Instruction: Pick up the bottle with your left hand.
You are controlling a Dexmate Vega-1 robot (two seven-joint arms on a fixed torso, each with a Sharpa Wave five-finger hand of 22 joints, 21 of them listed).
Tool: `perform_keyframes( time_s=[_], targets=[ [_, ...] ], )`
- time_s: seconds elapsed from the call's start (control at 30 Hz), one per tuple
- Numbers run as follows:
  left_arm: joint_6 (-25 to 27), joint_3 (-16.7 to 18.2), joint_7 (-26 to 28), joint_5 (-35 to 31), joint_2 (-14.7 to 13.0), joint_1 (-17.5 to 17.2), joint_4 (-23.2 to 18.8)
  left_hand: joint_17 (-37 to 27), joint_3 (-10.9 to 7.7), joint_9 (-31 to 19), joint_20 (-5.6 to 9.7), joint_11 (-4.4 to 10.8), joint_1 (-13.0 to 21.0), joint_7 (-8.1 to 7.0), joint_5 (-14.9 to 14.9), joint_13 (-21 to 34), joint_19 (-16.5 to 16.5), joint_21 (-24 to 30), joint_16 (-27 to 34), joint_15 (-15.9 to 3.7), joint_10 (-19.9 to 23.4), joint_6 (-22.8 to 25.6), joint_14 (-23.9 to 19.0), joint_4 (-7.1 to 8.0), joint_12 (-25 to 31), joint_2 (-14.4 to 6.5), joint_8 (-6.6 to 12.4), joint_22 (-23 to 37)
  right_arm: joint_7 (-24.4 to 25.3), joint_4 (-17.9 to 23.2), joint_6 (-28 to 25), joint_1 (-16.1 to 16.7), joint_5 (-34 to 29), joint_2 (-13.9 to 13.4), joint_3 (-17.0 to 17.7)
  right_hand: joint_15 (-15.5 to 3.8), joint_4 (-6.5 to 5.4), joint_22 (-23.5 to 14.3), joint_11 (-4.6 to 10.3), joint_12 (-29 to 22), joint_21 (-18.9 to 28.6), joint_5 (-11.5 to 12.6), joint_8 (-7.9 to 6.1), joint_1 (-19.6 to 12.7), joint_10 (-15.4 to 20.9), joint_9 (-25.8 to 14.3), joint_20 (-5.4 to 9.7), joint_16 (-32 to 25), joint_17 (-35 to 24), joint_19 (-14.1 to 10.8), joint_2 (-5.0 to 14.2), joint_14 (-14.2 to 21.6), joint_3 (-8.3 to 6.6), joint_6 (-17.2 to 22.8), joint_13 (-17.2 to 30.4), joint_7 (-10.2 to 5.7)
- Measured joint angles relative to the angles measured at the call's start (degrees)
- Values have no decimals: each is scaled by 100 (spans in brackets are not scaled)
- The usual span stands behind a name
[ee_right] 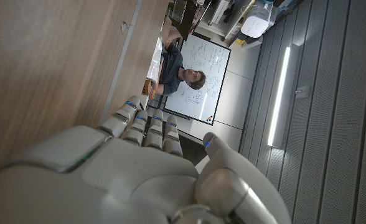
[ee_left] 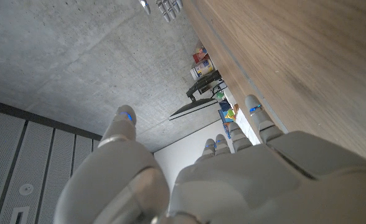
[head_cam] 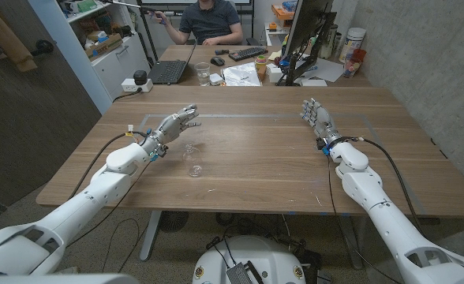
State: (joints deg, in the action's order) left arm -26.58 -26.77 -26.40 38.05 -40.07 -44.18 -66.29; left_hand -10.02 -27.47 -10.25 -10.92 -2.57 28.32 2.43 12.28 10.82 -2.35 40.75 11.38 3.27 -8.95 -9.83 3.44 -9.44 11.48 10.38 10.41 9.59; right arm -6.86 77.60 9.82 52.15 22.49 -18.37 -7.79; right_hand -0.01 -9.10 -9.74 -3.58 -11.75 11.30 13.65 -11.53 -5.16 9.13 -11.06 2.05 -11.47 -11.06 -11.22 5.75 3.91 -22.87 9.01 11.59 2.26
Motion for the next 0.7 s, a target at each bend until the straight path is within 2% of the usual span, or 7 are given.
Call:
perform_keyframes(
  time_s=[0.13,0.2,0.33,0.6,0.7],
  targets=[
    [-100,-22,-234,-84,-30,17,16,0,96,-4,18,-87,337,5,140,0,56,-131,-40,54,-87,-1,54,-92,0,33,-27,0,5,39,-9,21,-14,12,12,0,0,0,0,0,0,0,0,0,0,0,0,0,0,0,0,0,0,0,0,0],
    [-138,-73,-327,-133,-92,59,50,0,263,-3,82,-122,589,110,274,26,24,-270,-79,177,-82,1,183,-90,-24,59,-27,0,17,57,-27,28,-37,15,13,0,0,0,0,0,0,0,0,0,0,0,22,0,0,-22,0,0,0,0,0,0],
    [-191,-162,-503,-220,-192,125,69,-22,637,-28,240,-156,951,245,558,53,-166,-584,-123,298,-94,2,552,-74,-28,92,-27,1,25,100,-67,44,-69,16,14,0,0,0,0,0,0,0,0,0,0,0,31,-23,0,-31,0,62,0,0,0,0],
    [-448,-323,-1170,-260,-255,233,208,-27,1215,-30,108,-330,987,392,920,80,-374,-908,-123,401,-80,1,643,-14,-28,122,-27,0,95,223,-215,75,-145,-4,9,31,0,0,-10,0,0,0,0,22,53,0,0,-23,0,-62,22,92,0,0,0,0],
    [-577,-346,-1446,-179,-231,253,279,-26,1449,-30,83,-392,986,392,1044,80,-399,-1009,-123,432,-82,1,652,2,-28,124,-27,0,125,312,-273,92,-175,-26,-15,31,0,0,-12,0,0,0,0,22,52,0,0,-23,1,-62,22,92,1,0,-1,0]
  ],
)
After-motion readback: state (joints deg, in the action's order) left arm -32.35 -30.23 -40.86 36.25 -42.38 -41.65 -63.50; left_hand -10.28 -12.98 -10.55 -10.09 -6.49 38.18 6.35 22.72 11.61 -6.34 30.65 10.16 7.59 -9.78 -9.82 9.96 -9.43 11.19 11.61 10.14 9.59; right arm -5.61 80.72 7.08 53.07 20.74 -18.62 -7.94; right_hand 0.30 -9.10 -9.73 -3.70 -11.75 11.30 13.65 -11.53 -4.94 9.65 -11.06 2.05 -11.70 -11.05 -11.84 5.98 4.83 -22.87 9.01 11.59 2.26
